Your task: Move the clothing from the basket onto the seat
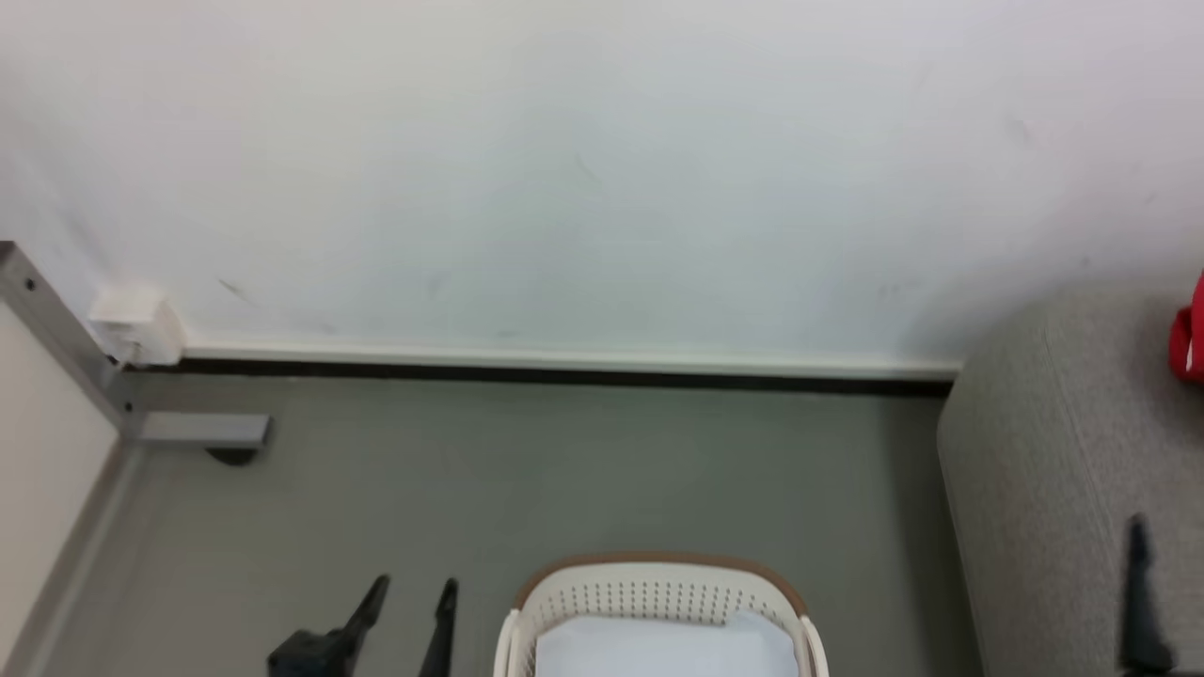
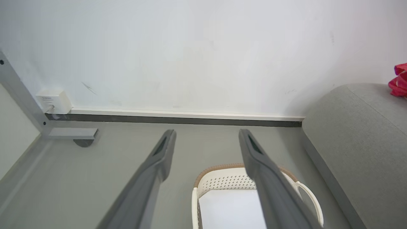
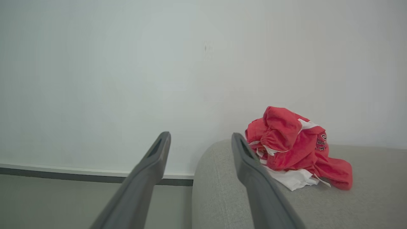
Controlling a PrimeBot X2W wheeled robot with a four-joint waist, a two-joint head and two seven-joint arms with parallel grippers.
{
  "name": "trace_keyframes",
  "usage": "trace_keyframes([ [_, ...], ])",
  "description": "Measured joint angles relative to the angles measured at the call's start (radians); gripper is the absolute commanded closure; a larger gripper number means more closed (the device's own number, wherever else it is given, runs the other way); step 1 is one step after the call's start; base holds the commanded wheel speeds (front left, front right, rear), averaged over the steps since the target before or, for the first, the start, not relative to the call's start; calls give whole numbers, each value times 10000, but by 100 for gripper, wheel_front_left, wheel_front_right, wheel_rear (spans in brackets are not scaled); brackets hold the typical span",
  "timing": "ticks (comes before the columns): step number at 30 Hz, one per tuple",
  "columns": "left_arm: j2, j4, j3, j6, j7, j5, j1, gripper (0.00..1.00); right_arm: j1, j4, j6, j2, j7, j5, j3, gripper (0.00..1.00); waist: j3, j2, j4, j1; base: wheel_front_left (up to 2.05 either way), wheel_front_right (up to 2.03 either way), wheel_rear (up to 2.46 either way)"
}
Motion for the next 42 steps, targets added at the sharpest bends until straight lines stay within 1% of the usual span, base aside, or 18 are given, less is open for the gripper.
trace_keyframes([
  [3, -75, 42, 468, -15, -6, 107, 320, 0, 473, -142, 0, 157, 0, 19, 662, 0, -375, 0, 190, 0, 0, 0, 0],
  [6, -253, 107, 840, -150, -8, 257, 561, 0, 825, -71, 0, 194, 0, -15, 1131, 0, -614, 0, 347, 1, 0, 0, 0],
  [9, -439, 146, 1210, -224, -10, 616, 771, 0, 1081, 222, 0, 217, 2, 437, 1553, 0, -780, 0, 452, 2, 0, 0, 0],
  [11, -562, 113, 1427, -290, -10, 821, 884, 0, 1200, 418, 0, 207, 2, 600, 1643, 0, -856, 0, 491, 2, 0, 0, 0],
  [14, -788, 13, 1705, -412, -10, 1212, 1102, 0, 1264, 738, 0, 207, 2, 688, 1743, 0, -906, 0, 510, 3, 0, 0, 0],
  [17, -980, -65, 1914, -629, -10, 1440, 1220, 0, 1270, 972, 0, 209, 2, 688, 1774, 0, -933, 0, 530, 3, 0, 0, 0],
  [24, -1262, -190, 2322, -1022, -10, 2006, 1338, 0, 1228, 1264, 0, 207, 2, 688, 1615, 0, -929, 0, 561, 5, 0, 0, 0],
  [32, -1517, -226, 2656, -1400, -10, 2217, 1363, 0, 1185, 1478, 0, 209, 2, 788, 1718, 0, -926, 0, 532, 5, 0, 0, 0],
  [41, -1661, -203, 2899, -1824, -10, 2387, 1383, 0, 1185, 1580, 0, 209, 2, 867, 1802, 0, -913, 0, 454, 5, 0, 0, 0],
  [42, -1668, -153, 2894, -1852, -8, 2387, 1385, 100, 1194, 1626, 0, 217, 6, 871, 1801, 100, -912, 0, 452, 6, 0, 0, 0],
])
